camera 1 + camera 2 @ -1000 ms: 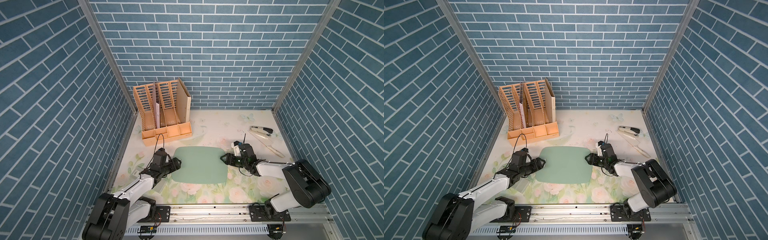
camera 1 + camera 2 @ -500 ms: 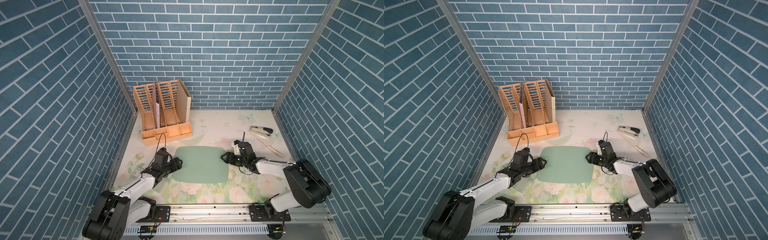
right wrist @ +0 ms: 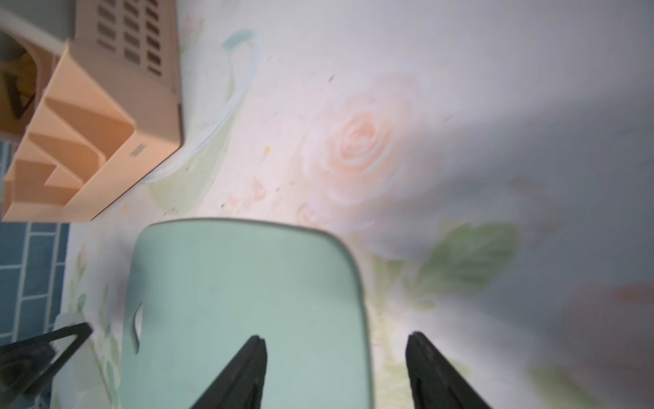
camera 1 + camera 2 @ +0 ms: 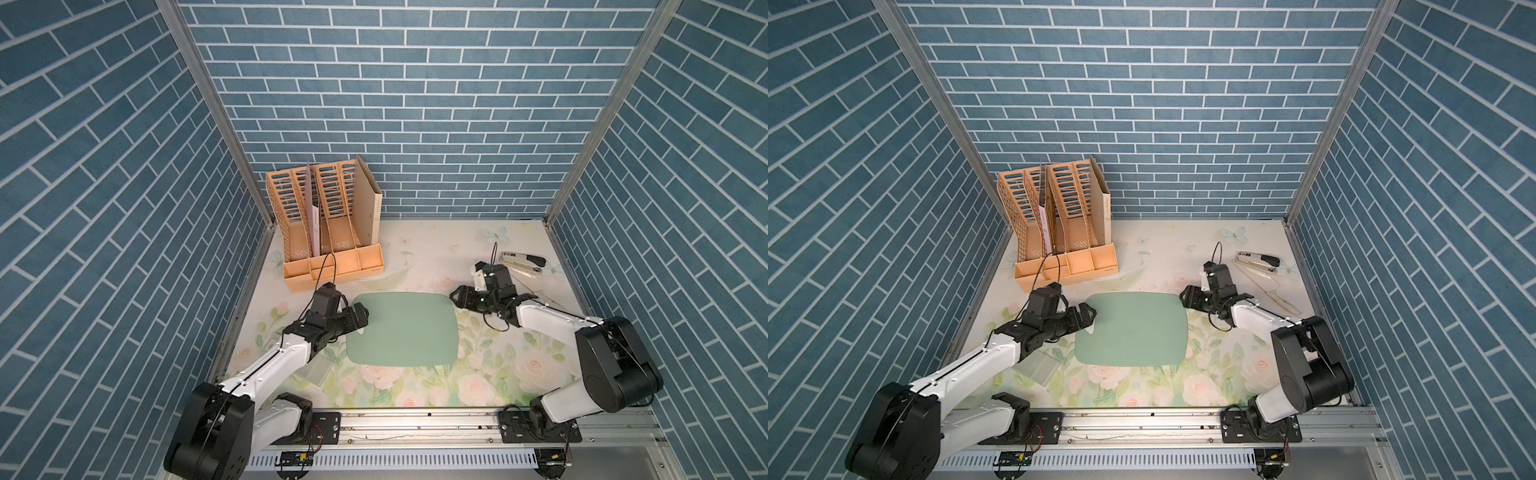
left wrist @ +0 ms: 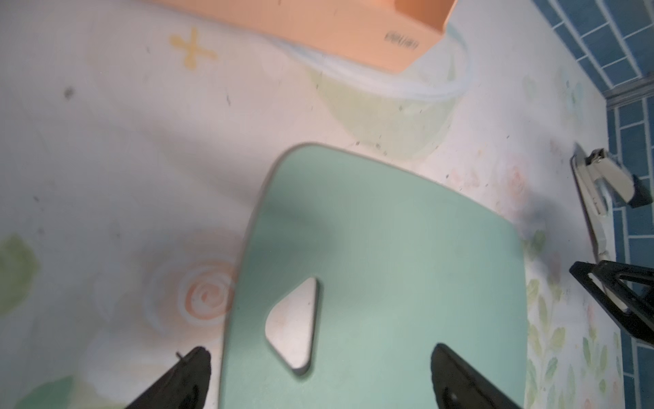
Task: Align the knife with the edge of the cutting board
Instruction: Move the work surface to the center of the board, then pick up the knife at the center of the board.
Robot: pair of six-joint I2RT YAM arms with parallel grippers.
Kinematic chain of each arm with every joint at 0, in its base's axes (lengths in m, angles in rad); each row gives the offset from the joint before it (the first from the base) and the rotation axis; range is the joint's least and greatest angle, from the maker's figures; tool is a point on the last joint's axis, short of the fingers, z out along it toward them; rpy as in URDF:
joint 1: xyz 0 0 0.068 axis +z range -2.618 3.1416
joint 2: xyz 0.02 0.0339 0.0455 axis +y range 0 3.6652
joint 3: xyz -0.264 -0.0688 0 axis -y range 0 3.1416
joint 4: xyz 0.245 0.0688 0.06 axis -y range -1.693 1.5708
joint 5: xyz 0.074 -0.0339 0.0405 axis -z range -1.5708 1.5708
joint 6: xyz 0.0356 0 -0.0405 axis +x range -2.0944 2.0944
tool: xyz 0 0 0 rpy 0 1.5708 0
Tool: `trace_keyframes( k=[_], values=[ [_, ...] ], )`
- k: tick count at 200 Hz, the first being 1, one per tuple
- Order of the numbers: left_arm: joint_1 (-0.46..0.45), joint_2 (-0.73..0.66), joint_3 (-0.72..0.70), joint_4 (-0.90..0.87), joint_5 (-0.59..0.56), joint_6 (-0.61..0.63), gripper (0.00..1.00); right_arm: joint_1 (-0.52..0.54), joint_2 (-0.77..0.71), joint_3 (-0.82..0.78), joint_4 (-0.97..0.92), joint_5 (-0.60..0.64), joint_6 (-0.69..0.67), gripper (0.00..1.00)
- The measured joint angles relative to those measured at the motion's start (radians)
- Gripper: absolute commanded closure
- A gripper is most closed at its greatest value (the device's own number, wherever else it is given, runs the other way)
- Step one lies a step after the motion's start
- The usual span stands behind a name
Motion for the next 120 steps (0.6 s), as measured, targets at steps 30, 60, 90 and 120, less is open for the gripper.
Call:
trace_keyframes(
  k=[30, 60, 90, 120],
  values=[
    [0.000, -0.060, 0.050, -0.039, -0.037, 0.017, 0.00, -0.170, 0.013, 0.153, -0.127, 0.132, -0.085, 0.34],
    [0.000, -0.097, 0.050, -0.077, -0.043, 0.027, 0.00, -0.277, 0.064, 0.222, -0.175, 0.206, -0.196, 0.35],
    [0.000, -0.120, 0.050, -0.102, -0.042, 0.042, 0.00, -0.352, 0.137, 0.241, -0.203, 0.199, -0.320, 0.35],
    [0.000, -0.142, 0.049, -0.106, -0.028, 0.052, 0.00, -0.396, 0.189, 0.294, -0.245, 0.208, -0.462, 0.28]
  ],
)
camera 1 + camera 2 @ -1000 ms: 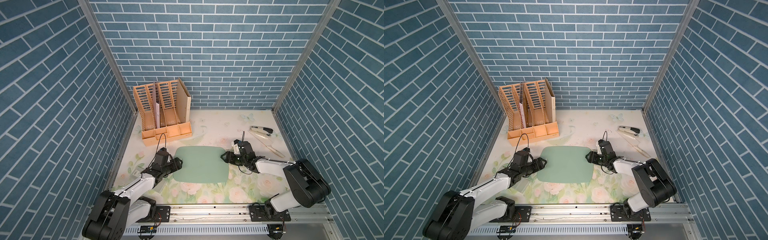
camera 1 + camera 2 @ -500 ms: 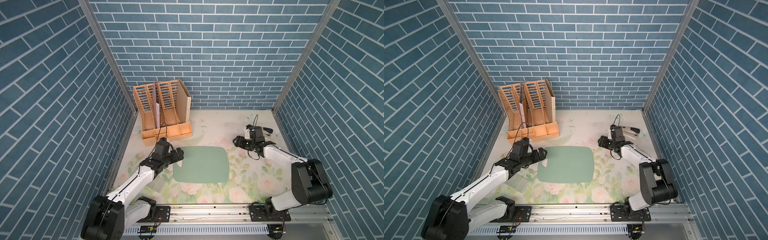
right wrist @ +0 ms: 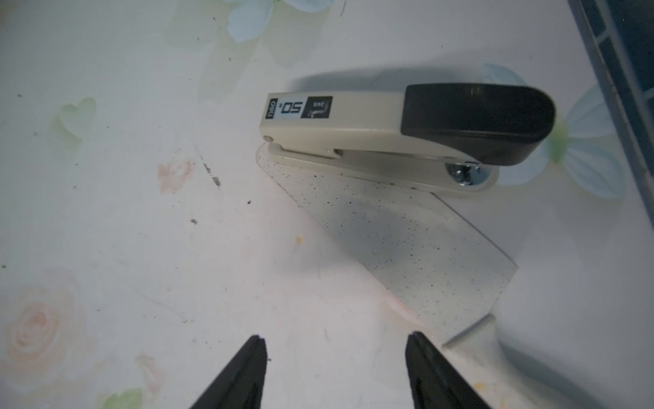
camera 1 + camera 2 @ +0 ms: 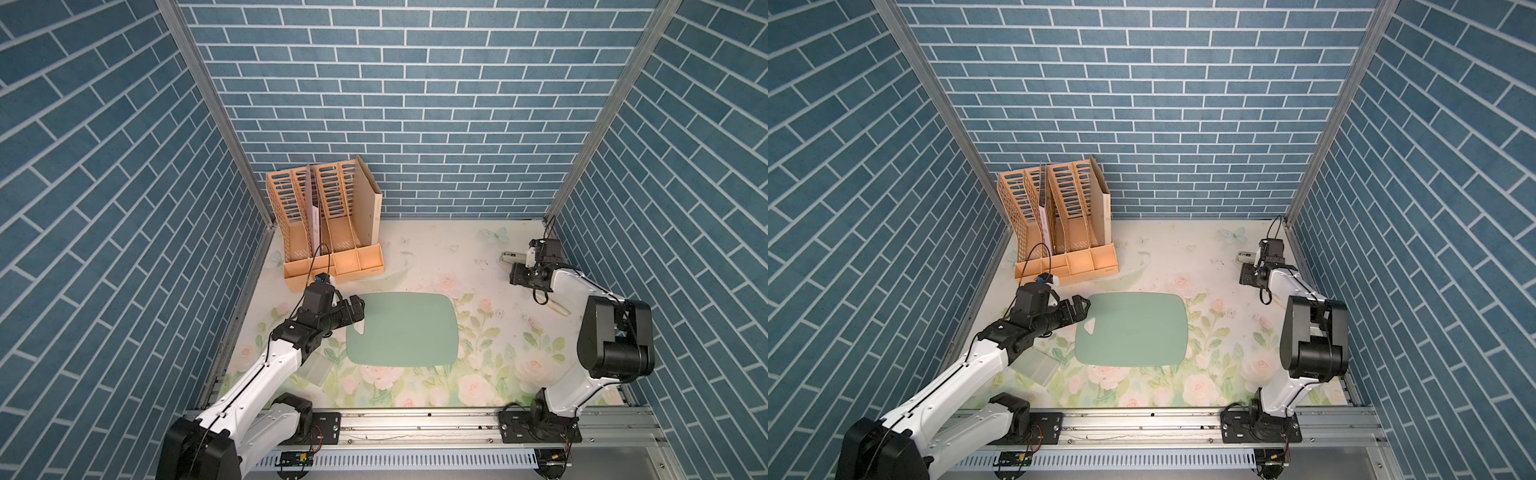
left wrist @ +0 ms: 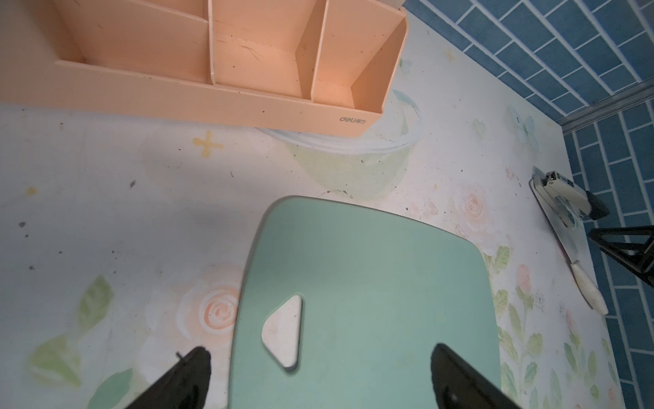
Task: Align the knife with the edge of the cutting board
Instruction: Pick up the knife at the center of the board.
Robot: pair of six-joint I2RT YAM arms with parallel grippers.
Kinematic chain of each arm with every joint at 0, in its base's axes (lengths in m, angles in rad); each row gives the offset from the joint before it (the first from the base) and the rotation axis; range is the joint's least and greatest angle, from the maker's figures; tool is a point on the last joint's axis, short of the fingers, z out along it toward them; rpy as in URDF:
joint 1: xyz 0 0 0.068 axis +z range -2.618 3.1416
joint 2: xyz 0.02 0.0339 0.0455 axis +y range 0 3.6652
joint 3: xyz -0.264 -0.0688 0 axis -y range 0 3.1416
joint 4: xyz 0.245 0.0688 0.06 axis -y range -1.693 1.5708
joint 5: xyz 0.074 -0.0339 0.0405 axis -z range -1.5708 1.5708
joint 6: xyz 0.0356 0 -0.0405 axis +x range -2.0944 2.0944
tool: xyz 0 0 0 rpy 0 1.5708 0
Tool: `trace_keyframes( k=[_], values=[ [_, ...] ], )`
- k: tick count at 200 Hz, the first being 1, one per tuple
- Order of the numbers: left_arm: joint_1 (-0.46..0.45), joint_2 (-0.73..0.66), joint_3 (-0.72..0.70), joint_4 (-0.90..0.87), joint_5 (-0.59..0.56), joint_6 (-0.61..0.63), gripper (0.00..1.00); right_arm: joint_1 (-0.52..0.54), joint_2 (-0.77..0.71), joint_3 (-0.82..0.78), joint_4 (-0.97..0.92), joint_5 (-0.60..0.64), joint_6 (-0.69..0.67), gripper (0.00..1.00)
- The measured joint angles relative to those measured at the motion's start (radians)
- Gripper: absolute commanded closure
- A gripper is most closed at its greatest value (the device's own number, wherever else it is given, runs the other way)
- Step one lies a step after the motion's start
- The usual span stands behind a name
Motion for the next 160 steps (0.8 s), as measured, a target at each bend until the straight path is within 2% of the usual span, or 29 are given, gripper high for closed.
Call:
trace_keyframes(
  k=[33, 71, 132, 160],
  values=[
    [0.000, -0.003, -0.027, 0.014, 0.009, 0.004, 0.00, -0.024, 0.010, 0.016, -0.016, 0.055, -0.134, 0.24],
    [0.000, 0.014, -0.058, 0.017, 0.019, 0.006, 0.01, -0.064, 0.025, 0.011, -0.020, 0.063, -0.230, 0.27],
    [0.000, 0.013, -0.058, 0.043, 0.031, 0.010, 0.00, -0.171, 0.063, 0.004, -0.032, 0.046, -0.322, 0.30],
    [0.000, 0.011, -0.058, 0.053, 0.039, 0.013, 0.00, -0.183, 0.079, -0.033, -0.035, 0.025, -0.336, 0.31]
  ],
)
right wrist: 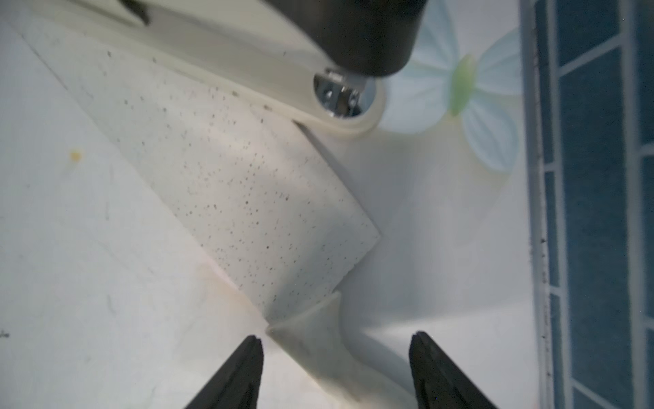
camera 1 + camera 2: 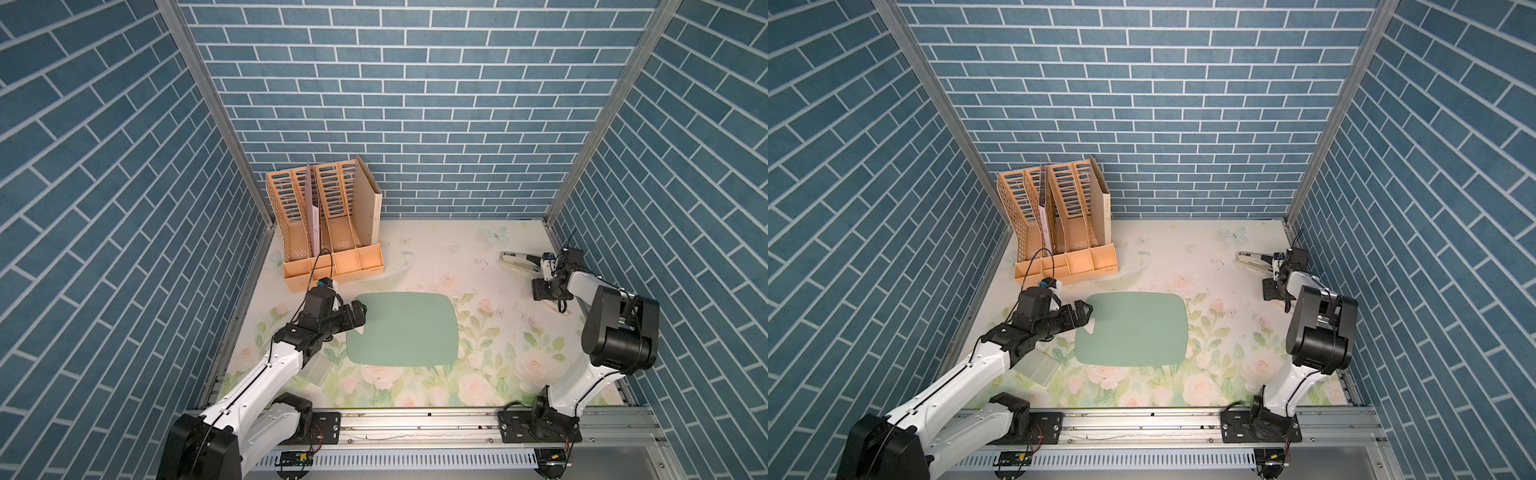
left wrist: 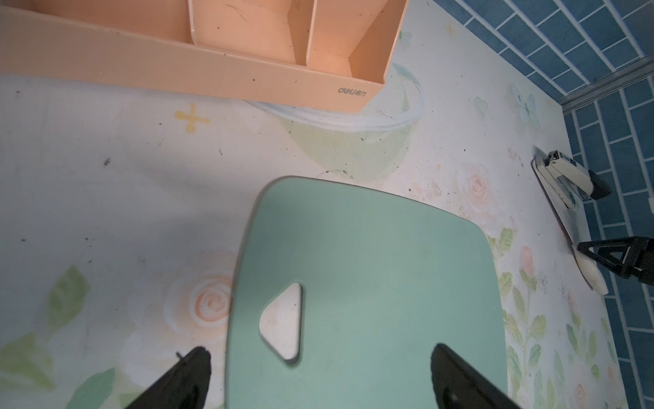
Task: Align the knife with the edge of the cutting board
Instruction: Pick up the knife at the center of the board.
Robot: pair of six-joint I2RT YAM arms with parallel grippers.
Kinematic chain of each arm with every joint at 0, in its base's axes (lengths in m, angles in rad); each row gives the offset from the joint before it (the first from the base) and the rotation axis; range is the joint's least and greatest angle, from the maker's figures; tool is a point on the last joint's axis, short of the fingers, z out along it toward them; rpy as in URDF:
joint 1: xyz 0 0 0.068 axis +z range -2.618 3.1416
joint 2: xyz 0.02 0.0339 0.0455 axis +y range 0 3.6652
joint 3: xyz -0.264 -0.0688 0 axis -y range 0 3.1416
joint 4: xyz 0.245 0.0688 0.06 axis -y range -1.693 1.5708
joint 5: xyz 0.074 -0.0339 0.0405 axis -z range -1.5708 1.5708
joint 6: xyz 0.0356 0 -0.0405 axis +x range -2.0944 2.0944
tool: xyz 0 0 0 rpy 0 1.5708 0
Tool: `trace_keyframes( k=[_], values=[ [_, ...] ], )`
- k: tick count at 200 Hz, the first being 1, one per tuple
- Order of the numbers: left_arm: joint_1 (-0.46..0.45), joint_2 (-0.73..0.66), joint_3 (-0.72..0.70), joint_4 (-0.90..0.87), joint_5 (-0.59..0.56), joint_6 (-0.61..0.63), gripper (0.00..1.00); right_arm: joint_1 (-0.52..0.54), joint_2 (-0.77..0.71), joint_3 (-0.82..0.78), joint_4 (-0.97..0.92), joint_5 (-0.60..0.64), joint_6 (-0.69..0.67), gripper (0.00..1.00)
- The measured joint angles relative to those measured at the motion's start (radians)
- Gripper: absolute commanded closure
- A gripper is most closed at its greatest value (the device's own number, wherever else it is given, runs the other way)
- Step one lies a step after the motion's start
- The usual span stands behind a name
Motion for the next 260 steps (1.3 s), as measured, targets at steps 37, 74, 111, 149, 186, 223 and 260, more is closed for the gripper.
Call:
trace_keyframes(
  k=[37, 74, 111, 149, 186, 223, 260],
  values=[
    [0.000, 0.000, 0.000, 0.004, 0.009, 0.007, 0.01, 0.002, 0.016, -0.010, 0.003, -0.039, -0.018, 0.31],
    [0.000, 0.001, 0.000, 0.005, 0.020, 0.011, 0.00, 0.002, 0.024, -0.010, 0.016, -0.061, -0.023, 0.33],
    [0.000, 0.004, 0.000, 0.011, 0.023, 0.012, 0.01, 0.004, 0.025, -0.014, 0.020, -0.075, -0.022, 0.35],
    [0.000, 0.021, 0.000, 0.011, 0.043, 0.015, 0.00, 0.026, 0.012, -0.040, 0.042, -0.081, -0.015, 0.39],
    [0.000, 0.021, 0.000, 0.011, 0.049, 0.014, 0.00, 0.071, 0.005, -0.048, 0.037, -0.086, 0.005, 0.43],
    [0.000, 0.021, 0.000, 0.011, 0.055, 0.014, 0.00, 0.124, 0.000, -0.048, 0.011, -0.092, 0.045, 0.44],
    [0.000, 0.021, 0.000, 0.011, 0.056, 0.014, 0.00, 0.206, -0.005, -0.045, -0.030, -0.076, 0.121, 0.43]
  ],
)
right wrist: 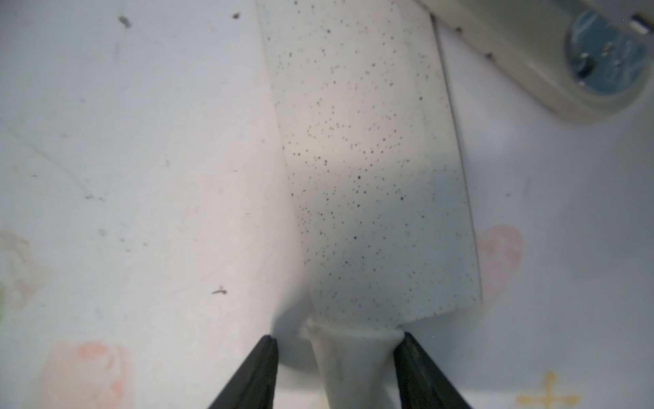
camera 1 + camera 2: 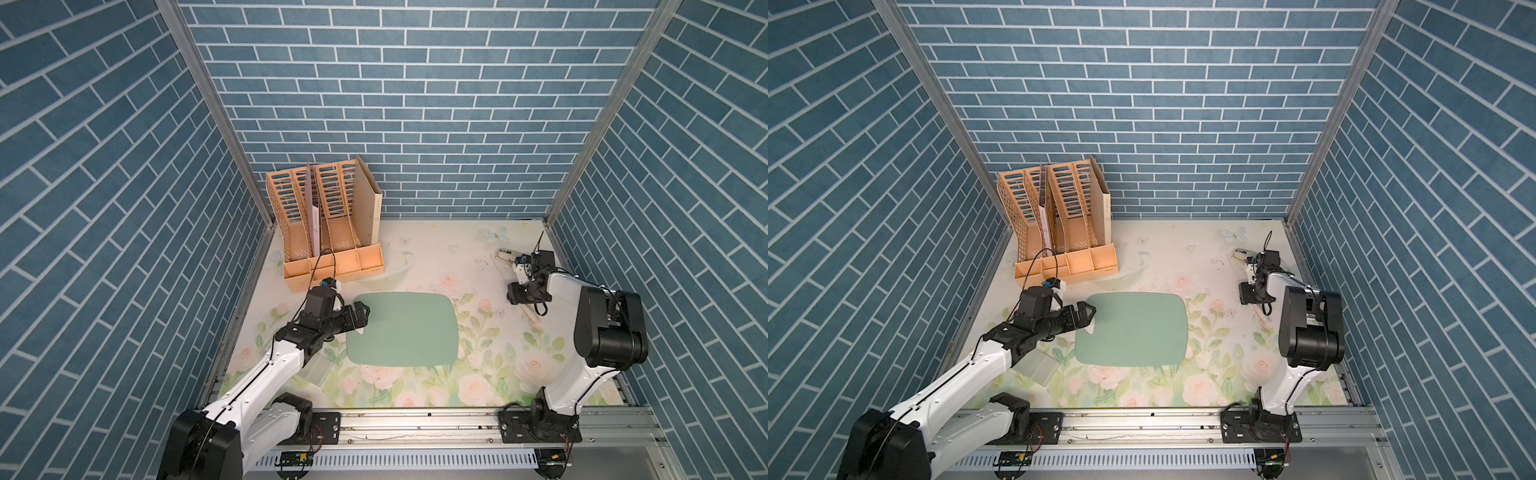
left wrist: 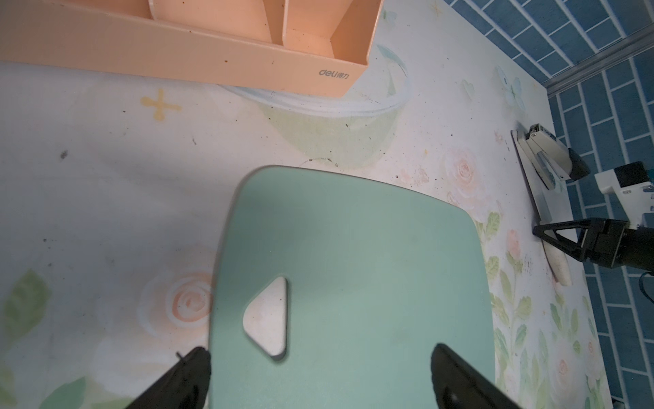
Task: Align the knife with the edge of the cutting board
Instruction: Pick up the knife at the center of the board.
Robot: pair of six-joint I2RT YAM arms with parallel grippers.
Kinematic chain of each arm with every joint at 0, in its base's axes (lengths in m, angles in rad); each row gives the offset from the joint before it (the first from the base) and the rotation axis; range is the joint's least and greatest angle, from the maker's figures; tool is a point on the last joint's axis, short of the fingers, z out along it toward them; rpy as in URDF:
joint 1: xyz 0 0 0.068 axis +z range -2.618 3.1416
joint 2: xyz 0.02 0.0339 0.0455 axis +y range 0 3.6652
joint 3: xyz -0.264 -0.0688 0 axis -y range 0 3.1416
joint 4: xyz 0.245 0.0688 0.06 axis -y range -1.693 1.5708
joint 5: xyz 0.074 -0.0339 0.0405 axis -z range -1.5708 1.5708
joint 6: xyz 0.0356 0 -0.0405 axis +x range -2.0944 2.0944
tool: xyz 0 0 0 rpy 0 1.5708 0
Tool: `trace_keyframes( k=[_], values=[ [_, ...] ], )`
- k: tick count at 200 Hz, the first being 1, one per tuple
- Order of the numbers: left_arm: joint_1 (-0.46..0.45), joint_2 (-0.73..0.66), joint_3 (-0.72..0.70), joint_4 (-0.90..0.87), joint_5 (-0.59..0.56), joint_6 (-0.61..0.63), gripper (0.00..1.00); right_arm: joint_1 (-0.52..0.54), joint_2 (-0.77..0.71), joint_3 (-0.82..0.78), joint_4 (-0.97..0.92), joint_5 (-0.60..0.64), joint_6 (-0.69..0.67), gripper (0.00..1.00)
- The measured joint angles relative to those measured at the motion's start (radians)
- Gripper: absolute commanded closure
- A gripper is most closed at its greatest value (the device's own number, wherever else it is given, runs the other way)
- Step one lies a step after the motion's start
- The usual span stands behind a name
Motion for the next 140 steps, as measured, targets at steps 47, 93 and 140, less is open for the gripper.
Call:
trace_keyframes(
  k=[47, 93, 140],
  values=[
    [0.000, 0.007, 0.000, 0.000, 0.000, 0.000, 0.01, 0.088, -0.003, 0.000, -0.018, 0.056, 0.150, 0.44],
    [0.000, 0.013, 0.000, -0.001, -0.001, 0.000, 0.00, 0.145, -0.006, -0.015, 0.001, 0.126, 0.326, 0.47],
    [0.000, 0.030, 0.000, -0.002, -0.008, 0.000, 0.00, 0.166, -0.011, -0.032, 0.035, 0.156, 0.408, 0.60]
  ],
)
